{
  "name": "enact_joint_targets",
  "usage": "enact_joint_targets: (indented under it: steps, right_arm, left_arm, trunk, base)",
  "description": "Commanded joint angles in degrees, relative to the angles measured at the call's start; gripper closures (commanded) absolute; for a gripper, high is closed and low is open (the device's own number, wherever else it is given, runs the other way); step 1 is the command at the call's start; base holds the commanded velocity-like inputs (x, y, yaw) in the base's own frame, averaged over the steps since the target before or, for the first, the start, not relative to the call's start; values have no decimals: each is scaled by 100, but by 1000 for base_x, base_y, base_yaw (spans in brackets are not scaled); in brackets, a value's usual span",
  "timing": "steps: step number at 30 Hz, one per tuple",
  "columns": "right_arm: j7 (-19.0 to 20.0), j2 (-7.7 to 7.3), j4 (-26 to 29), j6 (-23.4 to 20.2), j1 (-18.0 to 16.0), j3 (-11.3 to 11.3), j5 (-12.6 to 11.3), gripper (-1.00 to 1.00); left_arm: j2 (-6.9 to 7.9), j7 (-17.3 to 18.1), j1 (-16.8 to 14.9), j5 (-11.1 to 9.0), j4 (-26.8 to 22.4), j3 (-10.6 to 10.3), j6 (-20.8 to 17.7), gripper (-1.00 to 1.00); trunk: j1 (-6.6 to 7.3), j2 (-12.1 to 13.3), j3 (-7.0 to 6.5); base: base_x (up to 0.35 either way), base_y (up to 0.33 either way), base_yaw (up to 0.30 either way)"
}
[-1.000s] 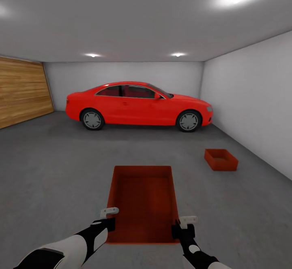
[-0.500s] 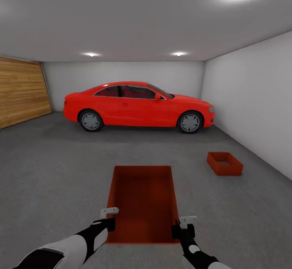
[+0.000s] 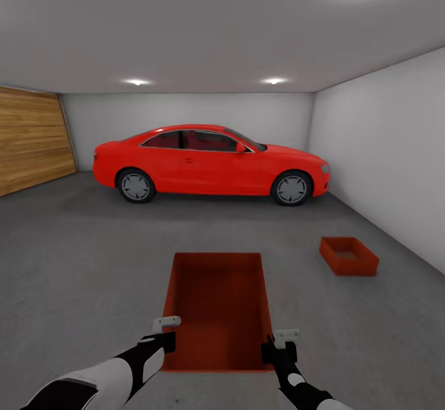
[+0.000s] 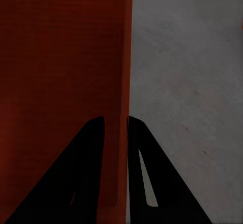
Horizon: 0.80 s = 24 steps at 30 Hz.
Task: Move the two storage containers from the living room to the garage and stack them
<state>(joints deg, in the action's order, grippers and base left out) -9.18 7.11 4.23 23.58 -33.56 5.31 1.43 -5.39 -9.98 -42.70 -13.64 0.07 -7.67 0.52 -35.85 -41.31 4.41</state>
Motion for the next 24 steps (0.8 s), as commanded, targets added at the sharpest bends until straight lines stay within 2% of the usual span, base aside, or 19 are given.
enact_joint_targets:
  steps: [1,24]
  right_arm:
    - [-67,-61,-10,6,-1,-4,-10,100]
    - [-63,-61,-10,4,-1,-4,-10,100]
  left_arm:
    - [38,-39,-10,-8,-16,283,1,100]
    - [38,-39,-10,-8,-16,283,1,100]
  trunk:
    - [-5,-7,10]
    - [-5,-7,10]
  base:
    - [322,0,0]
    - [322,0,0]
